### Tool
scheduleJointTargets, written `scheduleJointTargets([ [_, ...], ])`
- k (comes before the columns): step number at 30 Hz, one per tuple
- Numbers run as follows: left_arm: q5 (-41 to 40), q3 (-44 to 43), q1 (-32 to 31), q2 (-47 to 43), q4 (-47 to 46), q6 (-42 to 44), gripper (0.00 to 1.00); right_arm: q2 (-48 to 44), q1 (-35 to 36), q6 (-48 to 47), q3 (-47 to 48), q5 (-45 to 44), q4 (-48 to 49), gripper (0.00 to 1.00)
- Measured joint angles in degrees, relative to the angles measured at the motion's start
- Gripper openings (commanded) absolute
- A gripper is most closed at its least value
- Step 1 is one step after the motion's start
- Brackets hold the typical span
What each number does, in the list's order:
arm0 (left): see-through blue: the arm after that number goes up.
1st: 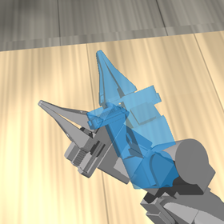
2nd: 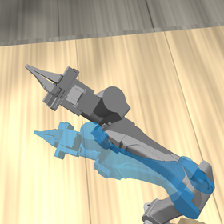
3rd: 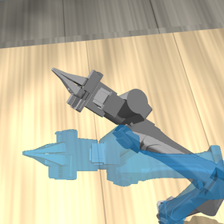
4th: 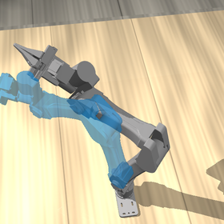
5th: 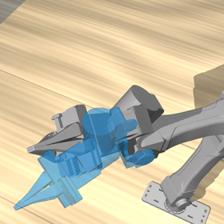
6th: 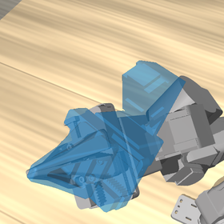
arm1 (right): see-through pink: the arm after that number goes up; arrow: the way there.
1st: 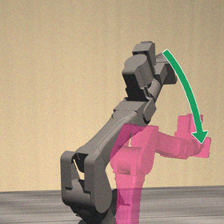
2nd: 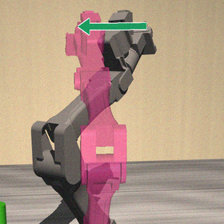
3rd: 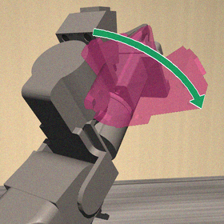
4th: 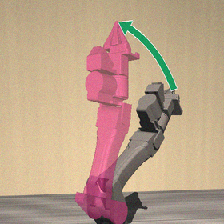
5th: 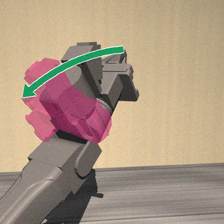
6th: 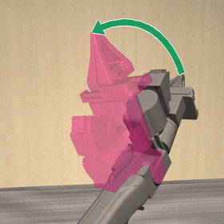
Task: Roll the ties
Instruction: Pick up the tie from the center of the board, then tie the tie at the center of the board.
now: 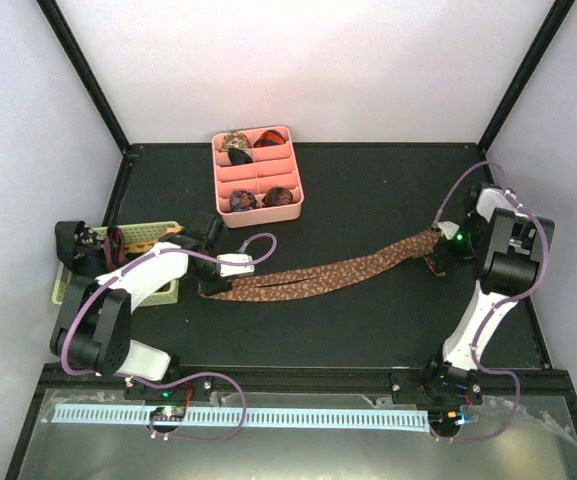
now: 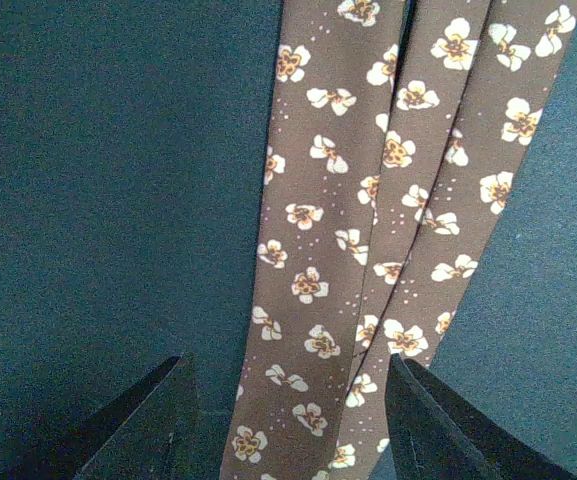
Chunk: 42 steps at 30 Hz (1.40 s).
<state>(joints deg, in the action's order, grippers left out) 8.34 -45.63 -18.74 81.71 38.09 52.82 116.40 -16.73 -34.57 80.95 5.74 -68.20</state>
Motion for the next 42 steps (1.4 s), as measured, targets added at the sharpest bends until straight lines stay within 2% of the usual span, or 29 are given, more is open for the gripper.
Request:
scheduleJointTargets([
  [5, 0.00, 0.00, 0.00, 0.00, -0.04, -0.02, 0.54, -4.09, 1.40, 0.31, -5.97, -1.40, 4.24, 0.43],
  [7, 0.00, 0.00, 0.00, 0.00, -0.07, -0.07, 0.54, -6.21, 2.14, 0.04, -8.79, -2.23, 6.62, 0.36],
  [9, 0.00, 0.00, 0.00, 0.00, -0.11, -0.13, 0.54, -8.11, 2.95, -0.42, -11.41, -2.80, 8.61, 0.22],
  [11, -0.02, 0.00, 0.00, 0.00, -0.20, -0.20, 0.54, -9.55, 3.61, -1.03, -13.42, -3.13, 10.05, 0.03],
  [12, -0.02, 0.00, 0.00, 0.02, -0.26, -0.26, 0.54, -10.03, 3.80, -1.03, -14.19, -3.06, 10.51, 0.02],
  [17, -0.11, 0.00, 0.00, 0.02, -0.44, -0.42, 0.54, -10.29, 4.17, -2.97, -13.22, -3.54, 11.10, 0.02],
  [23, -0.20, 0.00, 0.00, 0.02, -0.48, -0.42, 0.54, -10.27, 4.17, -9.46, -2.54, -5.60, 11.43, 0.02],
  [24, -0.22, 0.00, 0.00, 0.02, -0.46, -0.42, 0.54, -10.03, 4.17, -10.78, -0.33, -5.75, 11.26, 0.04],
  [27, -0.28, 0.00, 0.00, 0.02, -0.48, -0.42, 0.54, -7.98, 4.17, -13.49, 5.09, -5.88, 10.80, 0.30],
  [30, -0.44, 0.00, 0.00, 0.02, -0.46, -0.42, 0.54, -4.46, 4.17, -16.81, 8.31, -7.23, 10.82, 0.41],
  [35, -0.61, 0.00, 0.00, 0.00, -0.46, -0.57, 0.54, 2.01, 3.19, -18.43, 11.58, -8.44, 7.67, 0.43],
  [42, -0.55, -0.02, 0.00, -0.76, -0.33, -1.20, 0.54, 14.32, -1.53, -12.46, 30.29, -3.91, 0.04, 0.42],
])
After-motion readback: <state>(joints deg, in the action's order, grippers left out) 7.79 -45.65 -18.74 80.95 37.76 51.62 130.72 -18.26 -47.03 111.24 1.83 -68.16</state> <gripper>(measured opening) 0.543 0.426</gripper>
